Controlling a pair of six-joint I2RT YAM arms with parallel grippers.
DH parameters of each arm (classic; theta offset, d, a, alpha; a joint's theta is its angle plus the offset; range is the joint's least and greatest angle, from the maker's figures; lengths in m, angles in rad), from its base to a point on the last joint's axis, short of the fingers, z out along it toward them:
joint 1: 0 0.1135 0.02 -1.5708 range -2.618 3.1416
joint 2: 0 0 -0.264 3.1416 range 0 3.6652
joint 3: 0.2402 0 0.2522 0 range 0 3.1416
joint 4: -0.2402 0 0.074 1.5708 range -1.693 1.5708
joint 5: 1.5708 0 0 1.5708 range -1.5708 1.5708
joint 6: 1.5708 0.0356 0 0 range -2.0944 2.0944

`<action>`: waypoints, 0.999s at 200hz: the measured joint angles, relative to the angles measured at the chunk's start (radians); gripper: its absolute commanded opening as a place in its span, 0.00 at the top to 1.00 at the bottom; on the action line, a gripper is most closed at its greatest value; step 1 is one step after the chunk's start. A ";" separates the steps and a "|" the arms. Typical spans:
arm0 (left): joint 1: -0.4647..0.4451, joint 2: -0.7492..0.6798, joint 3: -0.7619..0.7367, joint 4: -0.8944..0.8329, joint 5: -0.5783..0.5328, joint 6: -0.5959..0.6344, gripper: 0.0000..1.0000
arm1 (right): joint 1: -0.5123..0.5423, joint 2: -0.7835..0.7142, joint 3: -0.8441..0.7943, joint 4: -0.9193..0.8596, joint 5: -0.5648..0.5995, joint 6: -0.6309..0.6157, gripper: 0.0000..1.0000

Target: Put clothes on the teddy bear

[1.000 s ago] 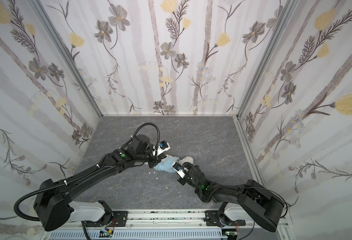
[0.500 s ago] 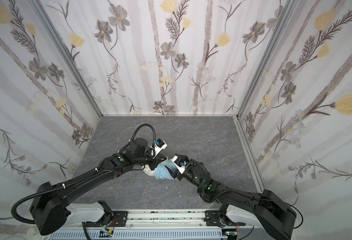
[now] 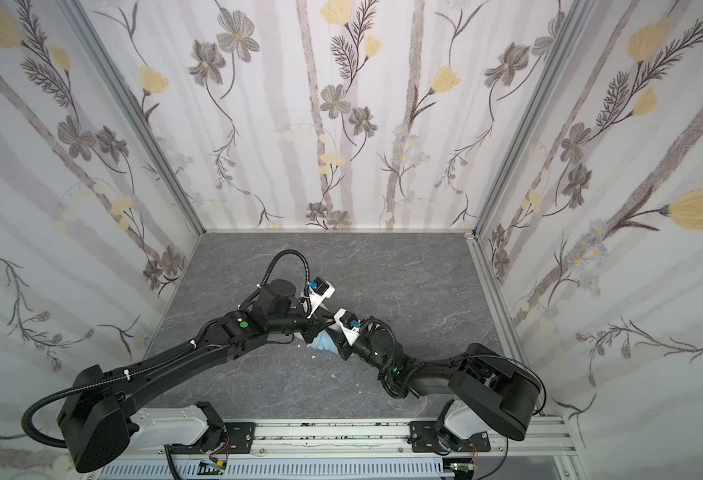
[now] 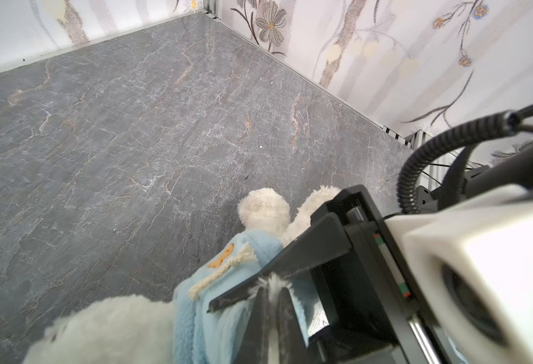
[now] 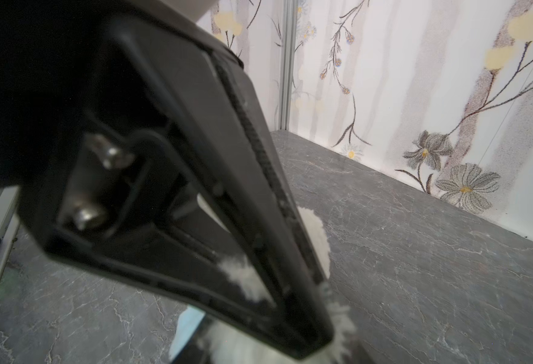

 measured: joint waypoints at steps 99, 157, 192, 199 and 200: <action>0.023 -0.016 -0.003 0.003 0.031 -0.072 1.00 | 0.001 0.149 -0.073 0.266 0.011 0.037 0.58; 0.034 -0.050 -0.064 0.064 0.041 -0.136 1.00 | 0.001 0.174 -0.039 0.206 0.017 0.000 0.54; 0.042 -0.061 -0.102 0.106 0.026 -0.136 1.00 | -0.002 0.097 -0.055 0.113 0.015 -0.011 0.34; 0.042 -0.061 -0.105 0.118 0.019 -0.131 1.00 | -0.004 0.066 -0.056 0.080 0.014 -0.018 0.32; 0.042 -0.061 -0.106 0.119 0.018 -0.131 1.00 | -0.005 0.058 -0.056 0.073 0.013 -0.019 0.31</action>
